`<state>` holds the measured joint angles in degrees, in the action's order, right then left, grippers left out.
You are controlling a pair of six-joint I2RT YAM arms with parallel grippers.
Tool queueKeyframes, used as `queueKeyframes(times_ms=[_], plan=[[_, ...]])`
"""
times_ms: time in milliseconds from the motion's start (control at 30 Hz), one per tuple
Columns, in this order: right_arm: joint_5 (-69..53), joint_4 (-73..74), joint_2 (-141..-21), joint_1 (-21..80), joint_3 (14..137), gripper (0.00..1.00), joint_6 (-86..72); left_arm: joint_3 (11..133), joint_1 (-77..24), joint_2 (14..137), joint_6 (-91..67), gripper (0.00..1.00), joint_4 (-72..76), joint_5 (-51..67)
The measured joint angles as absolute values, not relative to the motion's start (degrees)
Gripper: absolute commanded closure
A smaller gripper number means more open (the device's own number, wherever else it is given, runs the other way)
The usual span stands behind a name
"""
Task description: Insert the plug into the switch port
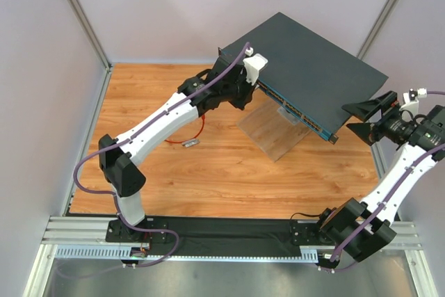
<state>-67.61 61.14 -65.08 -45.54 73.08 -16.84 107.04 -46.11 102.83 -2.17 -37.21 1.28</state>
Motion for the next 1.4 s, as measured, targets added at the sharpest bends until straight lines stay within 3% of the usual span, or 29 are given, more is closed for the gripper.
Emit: queueKeyframes(times_ms=[233, 433, 633, 733, 967, 1400], plan=[[-68.69, 51.46, -65.28, -42.87, 68.49, 0.01, -22.72, 110.37, -46.11, 105.23, -3.38, 1.0, -37.85, 0.95], [-68.62, 45.19, -65.56, -40.99, 67.02, 0.09, -26.15, 110.43, -46.11, 105.56, -3.88, 1.0, -38.02, -0.19], [-67.48, 39.4, -65.91, -39.05, 63.33, 0.41, -29.95, 110.5, -46.11, 106.02, -4.4, 1.0, -38.02, -1.28], [-67.72, 38.63, -65.91, -39.09, 62.17, 0.66, -33.58, 111.35, -46.11, 106.78, -4.71, 1.0, -38.44, -1.78], [-69.06, 37.52, -65.47, -39.62, 60.62, 0.99, -39.7, 111.87, -46.11, 106.96, -5.41, 1.0, -38.85, -2.15], [-68.86, 35.73, -64.62, -39.62, 59.53, 1.0, -40.77, 112.09, -46.11, 106.96, -5.72, 1.0, -38.98, -2.28]])
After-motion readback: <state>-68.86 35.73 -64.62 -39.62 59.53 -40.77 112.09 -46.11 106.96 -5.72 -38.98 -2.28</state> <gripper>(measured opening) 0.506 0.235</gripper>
